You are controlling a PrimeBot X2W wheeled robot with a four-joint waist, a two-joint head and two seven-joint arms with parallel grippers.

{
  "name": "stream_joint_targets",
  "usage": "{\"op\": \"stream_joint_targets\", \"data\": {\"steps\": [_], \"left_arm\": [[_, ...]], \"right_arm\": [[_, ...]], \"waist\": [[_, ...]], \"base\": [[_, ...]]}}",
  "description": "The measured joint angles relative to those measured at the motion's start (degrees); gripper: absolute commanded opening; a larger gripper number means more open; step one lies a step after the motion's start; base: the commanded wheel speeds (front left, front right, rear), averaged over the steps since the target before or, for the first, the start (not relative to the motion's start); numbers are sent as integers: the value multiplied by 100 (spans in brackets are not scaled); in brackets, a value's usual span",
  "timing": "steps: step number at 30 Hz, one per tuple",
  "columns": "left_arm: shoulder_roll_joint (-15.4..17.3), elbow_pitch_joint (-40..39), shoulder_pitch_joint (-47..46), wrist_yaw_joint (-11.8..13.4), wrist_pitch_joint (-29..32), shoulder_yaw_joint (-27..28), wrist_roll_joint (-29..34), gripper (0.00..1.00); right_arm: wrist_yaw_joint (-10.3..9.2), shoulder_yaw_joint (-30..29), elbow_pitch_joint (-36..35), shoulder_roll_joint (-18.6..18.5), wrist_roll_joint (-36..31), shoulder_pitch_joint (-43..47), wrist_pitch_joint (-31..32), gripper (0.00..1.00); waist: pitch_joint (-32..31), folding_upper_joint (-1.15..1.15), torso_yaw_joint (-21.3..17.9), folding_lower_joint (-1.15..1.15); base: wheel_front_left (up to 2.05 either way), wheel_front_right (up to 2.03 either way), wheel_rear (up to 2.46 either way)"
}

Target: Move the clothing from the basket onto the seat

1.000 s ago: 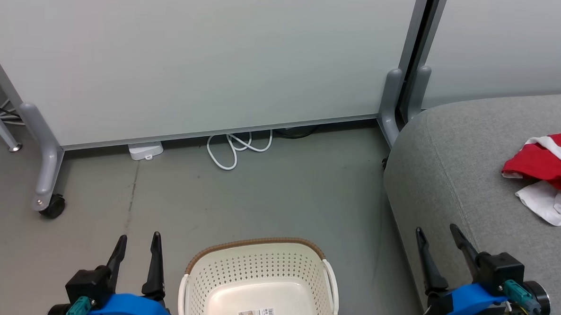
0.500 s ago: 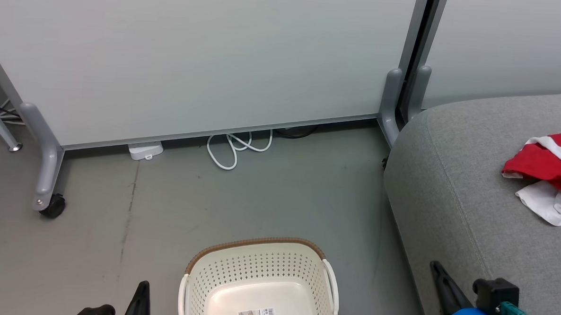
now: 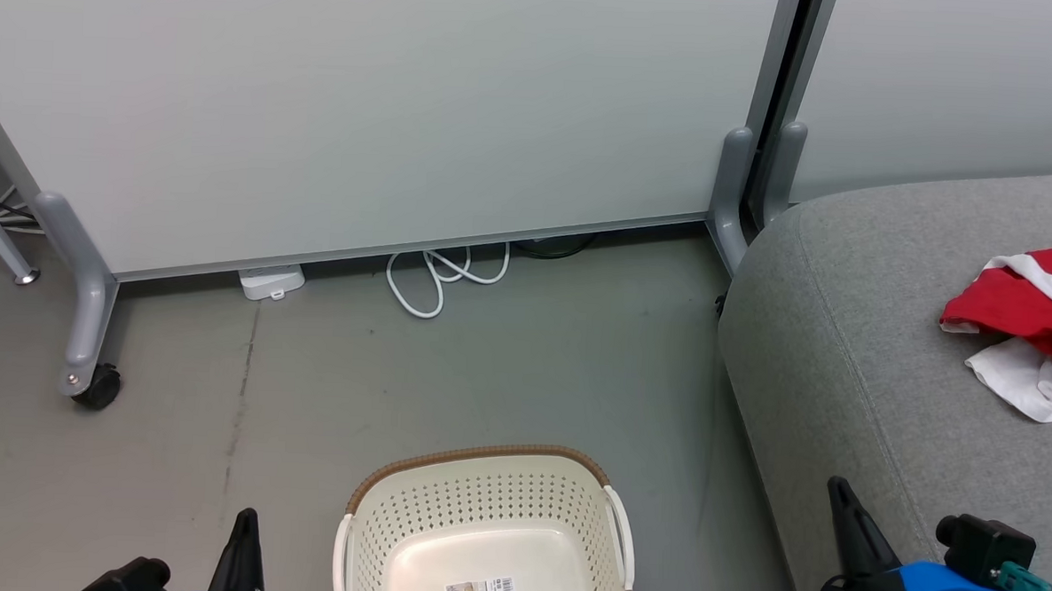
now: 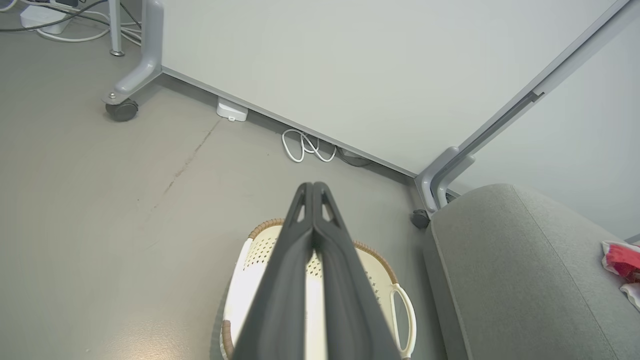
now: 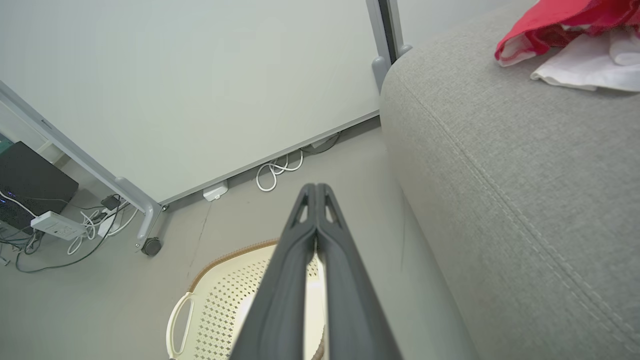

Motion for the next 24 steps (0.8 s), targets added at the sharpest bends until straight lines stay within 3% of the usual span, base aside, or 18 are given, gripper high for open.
{"op": "stream_joint_targets", "data": {"steps": [24], "left_arm": [[9,-423,-208,0,508,178,-1931,0]], "right_arm": [[0,-154,-267,0,2187,-48,392,0]], "waist": [[12,0,-20,0]], "base": [[0,0,0]]}}
